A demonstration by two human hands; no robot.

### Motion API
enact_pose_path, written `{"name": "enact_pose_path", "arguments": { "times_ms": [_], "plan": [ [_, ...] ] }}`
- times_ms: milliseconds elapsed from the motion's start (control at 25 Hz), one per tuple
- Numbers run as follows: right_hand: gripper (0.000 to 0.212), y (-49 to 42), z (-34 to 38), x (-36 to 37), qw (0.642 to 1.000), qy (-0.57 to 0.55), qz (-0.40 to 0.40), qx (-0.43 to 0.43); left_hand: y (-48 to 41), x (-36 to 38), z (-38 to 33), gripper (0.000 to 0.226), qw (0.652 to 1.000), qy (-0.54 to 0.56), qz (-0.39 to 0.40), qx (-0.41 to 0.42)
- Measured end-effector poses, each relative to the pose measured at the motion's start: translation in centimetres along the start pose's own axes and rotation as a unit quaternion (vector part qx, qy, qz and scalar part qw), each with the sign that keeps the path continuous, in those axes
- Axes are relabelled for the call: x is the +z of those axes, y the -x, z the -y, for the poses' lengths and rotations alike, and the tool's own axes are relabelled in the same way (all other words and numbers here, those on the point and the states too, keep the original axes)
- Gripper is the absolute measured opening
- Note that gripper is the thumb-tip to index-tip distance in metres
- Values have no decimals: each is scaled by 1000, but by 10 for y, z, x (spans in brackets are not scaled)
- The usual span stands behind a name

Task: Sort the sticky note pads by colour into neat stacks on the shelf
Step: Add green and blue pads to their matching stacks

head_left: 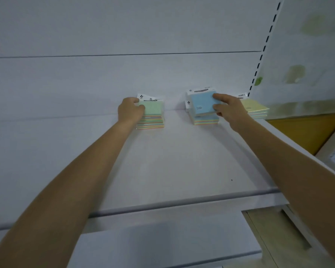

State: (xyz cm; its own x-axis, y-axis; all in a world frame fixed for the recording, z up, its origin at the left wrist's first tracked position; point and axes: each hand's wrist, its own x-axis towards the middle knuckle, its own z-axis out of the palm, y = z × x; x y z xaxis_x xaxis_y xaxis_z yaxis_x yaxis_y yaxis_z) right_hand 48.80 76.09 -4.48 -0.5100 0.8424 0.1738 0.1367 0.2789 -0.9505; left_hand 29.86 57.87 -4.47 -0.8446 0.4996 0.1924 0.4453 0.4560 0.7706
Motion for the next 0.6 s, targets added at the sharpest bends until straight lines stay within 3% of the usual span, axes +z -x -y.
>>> {"name": "enact_pose_path", "arguments": {
  "times_ms": [80,120,160,240,400,480,600],
  "plan": [
    [42,-9,-6,3,999,39,-6,-1,3,6,-4,36,992,-82,-69,62],
    [42,-11,-11,5,998,56,-9,-5,10,10,-11,34,982,-100,-95,131],
    [42,-9,-15,7,997,71,-13,-13,18,17,-17,32,969,-97,-95,206],
    [40,-2,-20,10,993,104,-32,-50,37,37,-30,28,948,-86,-18,307],
    [32,1,-19,9,978,169,-53,-114,62,76,-32,27,902,-219,174,330],
    [32,-1,-19,9,975,205,-18,-78,61,78,-25,31,899,-221,209,313],
    [41,5,-23,9,959,275,57,-36,60,75,-20,34,917,-196,201,284]
  ]
}}
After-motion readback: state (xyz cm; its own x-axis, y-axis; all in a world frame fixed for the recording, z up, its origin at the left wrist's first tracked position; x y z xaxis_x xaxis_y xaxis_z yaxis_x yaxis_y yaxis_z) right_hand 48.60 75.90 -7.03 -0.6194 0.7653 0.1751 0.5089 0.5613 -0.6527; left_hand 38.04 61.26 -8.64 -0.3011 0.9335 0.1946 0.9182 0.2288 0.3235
